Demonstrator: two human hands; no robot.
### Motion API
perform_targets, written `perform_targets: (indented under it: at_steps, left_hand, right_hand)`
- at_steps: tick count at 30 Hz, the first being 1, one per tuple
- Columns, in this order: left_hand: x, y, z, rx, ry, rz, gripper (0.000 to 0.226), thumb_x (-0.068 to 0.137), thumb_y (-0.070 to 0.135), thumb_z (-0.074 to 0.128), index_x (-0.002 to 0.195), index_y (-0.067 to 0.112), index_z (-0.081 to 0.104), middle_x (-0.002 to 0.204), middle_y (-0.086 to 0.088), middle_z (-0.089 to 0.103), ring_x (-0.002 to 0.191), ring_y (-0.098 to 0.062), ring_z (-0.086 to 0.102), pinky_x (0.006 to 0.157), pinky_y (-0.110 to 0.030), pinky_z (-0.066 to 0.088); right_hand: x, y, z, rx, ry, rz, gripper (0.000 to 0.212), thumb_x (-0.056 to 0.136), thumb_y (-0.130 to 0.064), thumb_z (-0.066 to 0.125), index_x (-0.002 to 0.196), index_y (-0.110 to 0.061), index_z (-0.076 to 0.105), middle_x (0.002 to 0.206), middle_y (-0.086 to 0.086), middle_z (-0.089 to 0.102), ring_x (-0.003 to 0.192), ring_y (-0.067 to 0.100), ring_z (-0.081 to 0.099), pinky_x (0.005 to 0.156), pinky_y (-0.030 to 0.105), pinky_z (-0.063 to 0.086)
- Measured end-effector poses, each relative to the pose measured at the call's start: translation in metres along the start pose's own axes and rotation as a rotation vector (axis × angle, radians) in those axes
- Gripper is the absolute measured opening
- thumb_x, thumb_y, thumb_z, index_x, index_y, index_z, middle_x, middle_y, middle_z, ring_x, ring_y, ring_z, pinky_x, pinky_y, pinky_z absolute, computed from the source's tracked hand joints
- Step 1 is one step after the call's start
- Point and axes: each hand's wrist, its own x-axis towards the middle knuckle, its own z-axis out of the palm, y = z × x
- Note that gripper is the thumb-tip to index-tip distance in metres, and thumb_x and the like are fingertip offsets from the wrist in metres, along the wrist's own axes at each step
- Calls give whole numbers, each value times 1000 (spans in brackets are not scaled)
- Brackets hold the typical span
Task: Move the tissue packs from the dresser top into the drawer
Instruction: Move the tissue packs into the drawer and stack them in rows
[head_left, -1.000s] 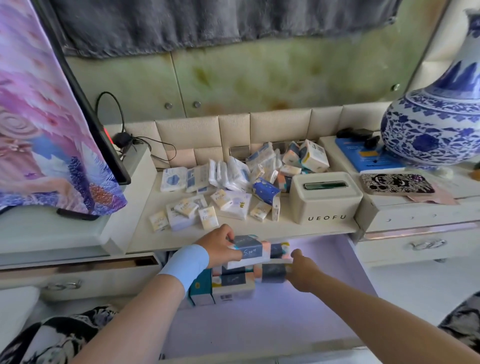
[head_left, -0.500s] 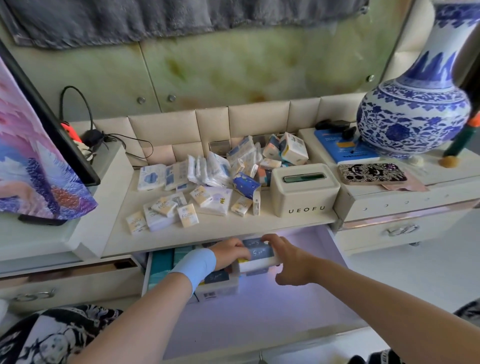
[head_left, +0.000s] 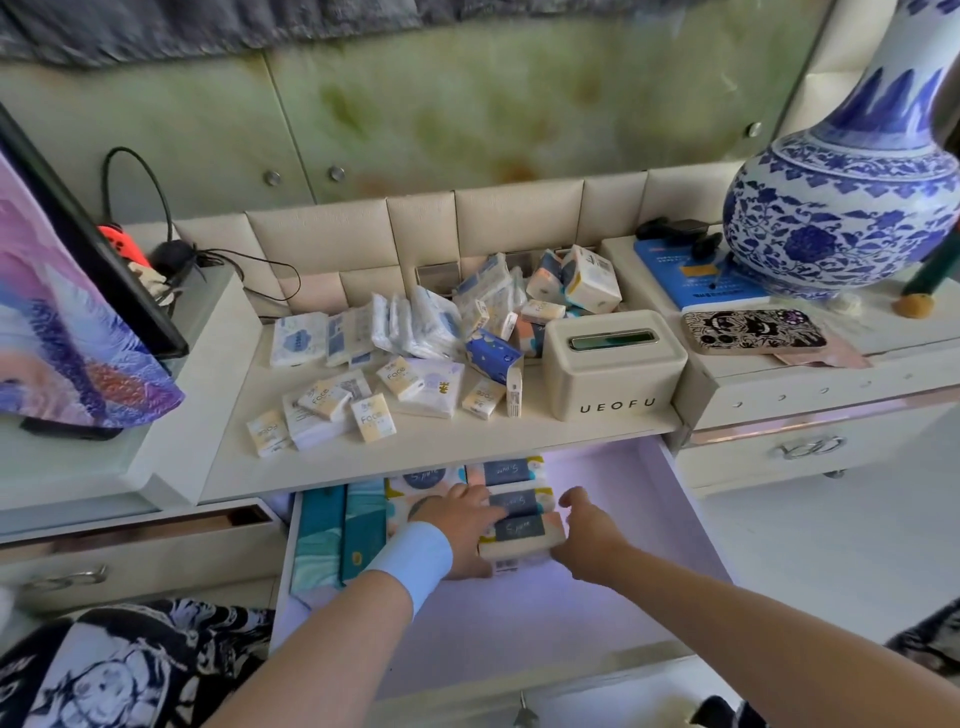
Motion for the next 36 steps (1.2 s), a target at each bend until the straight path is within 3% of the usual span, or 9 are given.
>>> perform_targets:
  at_steps: [3, 10, 14, 16, 19, 25, 28, 32, 36]
  left_hand:
    - [1, 0, 6, -20, 6, -22, 76, 85, 43, 66, 151, 31, 28, 155, -3, 21, 140, -27, 24, 107, -46, 35]
    - [5, 1, 7, -43, 80, -59, 63, 90, 26, 62, 147, 31, 33, 153, -3, 23, 138, -26, 26, 101, -46, 42]
    - [10, 0, 4, -32, 29, -63, 65, 88, 30, 64, 145, 32, 34, 156, -6, 15, 140, -28, 23, 103, -46, 40]
    - [13, 0, -7, -20, -19, -60, 63, 85, 38, 66, 143, 31, 40, 149, -6, 28, 136, -29, 31, 103, -44, 40]
    - [15, 4, -42, -273, -1, -75, 43, 85, 45, 61, 124, 28, 58, 124, 1, 55, 117, -30, 53, 95, -42, 48]
    - [24, -2, -117, -602, 308, -96, 35, 90, 41, 60, 124, 32, 59, 116, 12, 62, 104, -15, 60, 94, -33, 49]
    - [37, -14, -144, -683, 424, -125, 28, 91, 33, 58, 119, 29, 63, 113, 6, 65, 102, -18, 61, 93, -34, 50]
    - [69, -26, -181, -728, 540, -160, 22, 95, 23, 53, 113, 28, 63, 109, 6, 61, 101, -16, 58, 88, -28, 47]
    - [117, -36, -205, -612, 591, -195, 27, 95, 25, 53, 121, 25, 60, 121, -1, 60, 109, -22, 56, 94, -37, 49]
  right_hand:
    - [4, -3, 6, 218, -5, 196, 60, 86, -9, 69, 130, -16, 29, 103, 12, 55, 80, 26, 64, 70, 48, 61]
    - [12, 2, 8, -47, -105, 24, 66, 86, -17, 71, 140, -23, 34, 110, 2, 55, 95, 19, 58, 71, 23, 52]
    - [12, 2, -6, -245, -162, -5, 65, 90, -21, 63, 147, -23, 30, 125, 5, 57, 106, 21, 57, 83, 27, 50]
    - [11, -5, -20, -330, -144, 18, 58, 92, -24, 59, 145, -20, 36, 134, 6, 53, 113, 22, 55, 85, 27, 49]
    - [9, -22, -50, -434, -59, -15, 41, 94, -23, 52, 134, -17, 51, 133, 4, 54, 113, 22, 56, 91, 29, 50]
    - [16, -78, -134, -374, 292, -237, 17, 90, -28, 49, 93, -27, 66, 97, -3, 68, 89, 20, 63, 76, 31, 54]
    - [30, -98, -177, -356, 432, -274, 16, 89, -28, 51, 97, -30, 64, 92, -4, 67, 78, 17, 62, 68, 30, 54]
    - [80, -107, -216, -361, 507, -254, 24, 86, -27, 56, 110, -33, 60, 112, 0, 65, 94, 20, 60, 77, 31, 51]
    - [132, -114, -235, -362, 538, -204, 51, 86, -25, 66, 133, -29, 48, 131, 7, 50, 109, 26, 54, 81, 34, 50]
